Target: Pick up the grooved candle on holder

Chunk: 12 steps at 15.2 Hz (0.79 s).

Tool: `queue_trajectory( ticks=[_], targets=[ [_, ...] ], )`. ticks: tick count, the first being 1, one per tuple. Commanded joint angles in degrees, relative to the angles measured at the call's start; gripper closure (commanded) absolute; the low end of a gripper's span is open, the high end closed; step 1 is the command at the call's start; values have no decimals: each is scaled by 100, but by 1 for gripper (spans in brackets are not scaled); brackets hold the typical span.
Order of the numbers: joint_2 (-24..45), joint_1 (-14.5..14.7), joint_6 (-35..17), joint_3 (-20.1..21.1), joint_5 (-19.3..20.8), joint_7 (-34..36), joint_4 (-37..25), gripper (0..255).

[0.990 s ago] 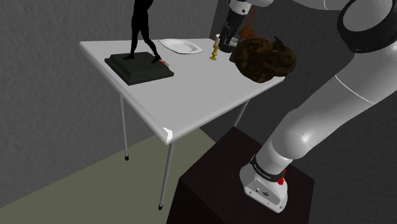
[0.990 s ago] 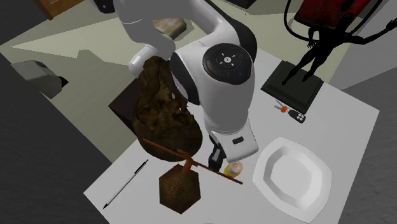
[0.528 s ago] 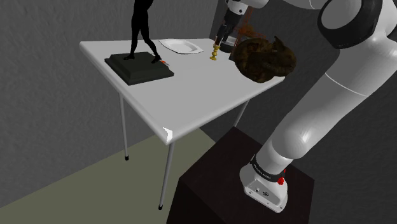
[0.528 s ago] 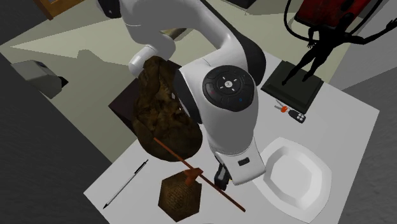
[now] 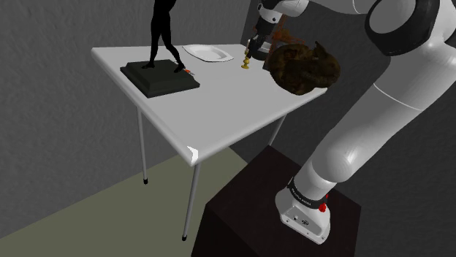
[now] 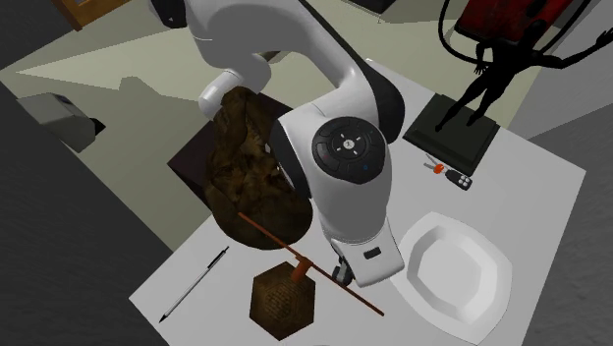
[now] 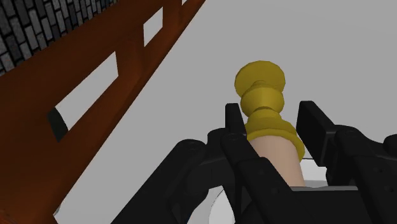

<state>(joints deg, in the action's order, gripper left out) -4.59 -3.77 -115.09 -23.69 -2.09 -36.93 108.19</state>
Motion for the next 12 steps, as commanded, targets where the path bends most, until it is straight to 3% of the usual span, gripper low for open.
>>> queue_trajectory(
  ticks=[1,7,12],
  targets=[
    [8,-2,-3,-3,1,-1,4,255],
    [-4,-2,-3,-1,6,3,15,255],
    [-4,1,381,3,13,24,-370,255]
  ],
)
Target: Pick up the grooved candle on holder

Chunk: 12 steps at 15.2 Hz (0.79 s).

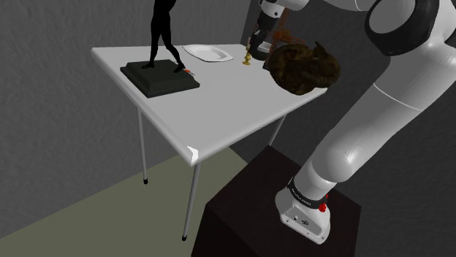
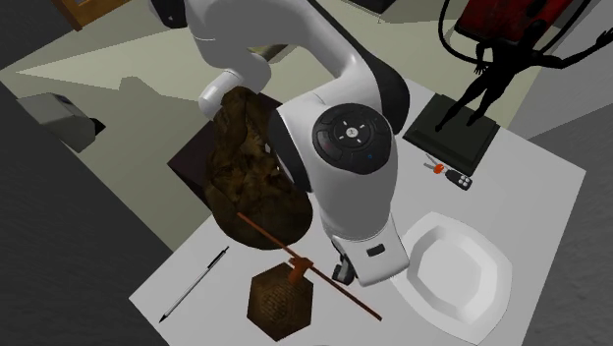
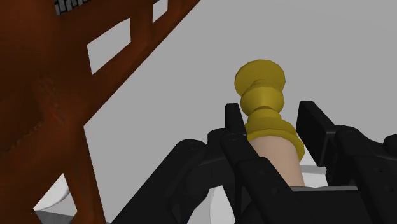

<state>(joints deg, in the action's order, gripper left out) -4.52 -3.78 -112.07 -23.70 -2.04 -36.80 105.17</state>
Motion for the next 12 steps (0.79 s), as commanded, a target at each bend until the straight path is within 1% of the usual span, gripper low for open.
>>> queue_trajectory(
  ticks=[1,10,12],
  targets=[
    [-7,2,157,4,7,14,-149,255],
    [96,0,869,-8,-30,20,-956,255],
    [98,0,881,-8,-31,20,-970,255]
  ],
)
